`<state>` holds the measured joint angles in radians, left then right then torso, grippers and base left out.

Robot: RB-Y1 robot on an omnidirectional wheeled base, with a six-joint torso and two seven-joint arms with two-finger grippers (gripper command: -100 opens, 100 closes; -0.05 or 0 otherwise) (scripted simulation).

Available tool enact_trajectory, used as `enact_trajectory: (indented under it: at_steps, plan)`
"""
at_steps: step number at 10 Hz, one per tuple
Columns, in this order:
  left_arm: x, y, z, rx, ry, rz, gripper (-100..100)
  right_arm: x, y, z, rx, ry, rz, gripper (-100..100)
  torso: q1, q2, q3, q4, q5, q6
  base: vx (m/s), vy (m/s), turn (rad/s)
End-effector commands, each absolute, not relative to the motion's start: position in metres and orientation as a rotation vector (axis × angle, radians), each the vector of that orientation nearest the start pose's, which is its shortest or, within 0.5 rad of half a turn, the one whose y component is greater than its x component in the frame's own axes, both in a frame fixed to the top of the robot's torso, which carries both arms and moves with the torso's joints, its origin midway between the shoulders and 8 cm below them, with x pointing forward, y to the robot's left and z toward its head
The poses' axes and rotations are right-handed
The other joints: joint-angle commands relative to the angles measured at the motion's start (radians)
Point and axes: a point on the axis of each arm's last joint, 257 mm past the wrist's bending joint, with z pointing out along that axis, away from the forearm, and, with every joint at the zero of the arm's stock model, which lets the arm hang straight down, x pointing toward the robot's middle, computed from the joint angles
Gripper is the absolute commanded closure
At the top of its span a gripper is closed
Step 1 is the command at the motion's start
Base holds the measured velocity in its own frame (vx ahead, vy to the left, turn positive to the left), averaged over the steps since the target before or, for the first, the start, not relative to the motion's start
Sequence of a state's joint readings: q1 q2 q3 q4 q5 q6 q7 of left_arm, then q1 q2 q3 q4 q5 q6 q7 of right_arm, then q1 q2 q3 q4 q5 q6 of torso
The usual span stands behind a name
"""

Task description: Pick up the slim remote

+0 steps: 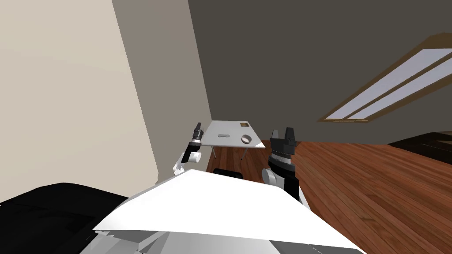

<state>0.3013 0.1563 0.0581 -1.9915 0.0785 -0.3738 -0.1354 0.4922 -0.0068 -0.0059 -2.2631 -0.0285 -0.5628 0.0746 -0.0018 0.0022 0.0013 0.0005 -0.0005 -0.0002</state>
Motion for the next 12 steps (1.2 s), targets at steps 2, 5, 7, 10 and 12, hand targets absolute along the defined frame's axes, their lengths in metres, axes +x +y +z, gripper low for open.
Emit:
enact_trajectory:
  at_steps: [2,5,7,10,12]
  plan:
    - [0.448,0.306,-0.075,-0.754,0.937,-1.138,-100,0.336,-0.282,0.031,0.600,0.579,1.259,0,-0.001,0.000,0.000,0.000,0.000,0.000,-0.041,-0.041,-0.106]
    - [0.479,0.314,-0.101,-0.815,1.024,-1.126,-100,0.336,-0.282,0.031,0.600,0.579,1.259,0,0.000,0.001,0.000,0.000,0.000,0.000,-0.042,-0.042,-0.123]
    - [0.495,0.320,-0.116,-0.856,1.075,-1.110,-100,0.336,-0.282,0.031,0.600,0.579,1.259,0,0.000,0.000,0.000,0.000,0.000,0.000,-0.031,-0.042,-0.116]
    - [0.512,0.332,-0.146,-0.934,1.155,-1.069,-100,0.336,-0.282,0.031,0.600,0.579,1.259,0,0.000,0.000,0.000,0.000,0.000,0.000,-0.024,-0.037,-0.120]
    - [0.526,0.343,-0.167,-0.991,1.210,-1.036,-100,0.336,-0.282,0.031,0.600,0.579,1.259,0,-0.001,-0.001,0.000,0.000,0.000,0.000,-0.020,-0.046,-0.125]
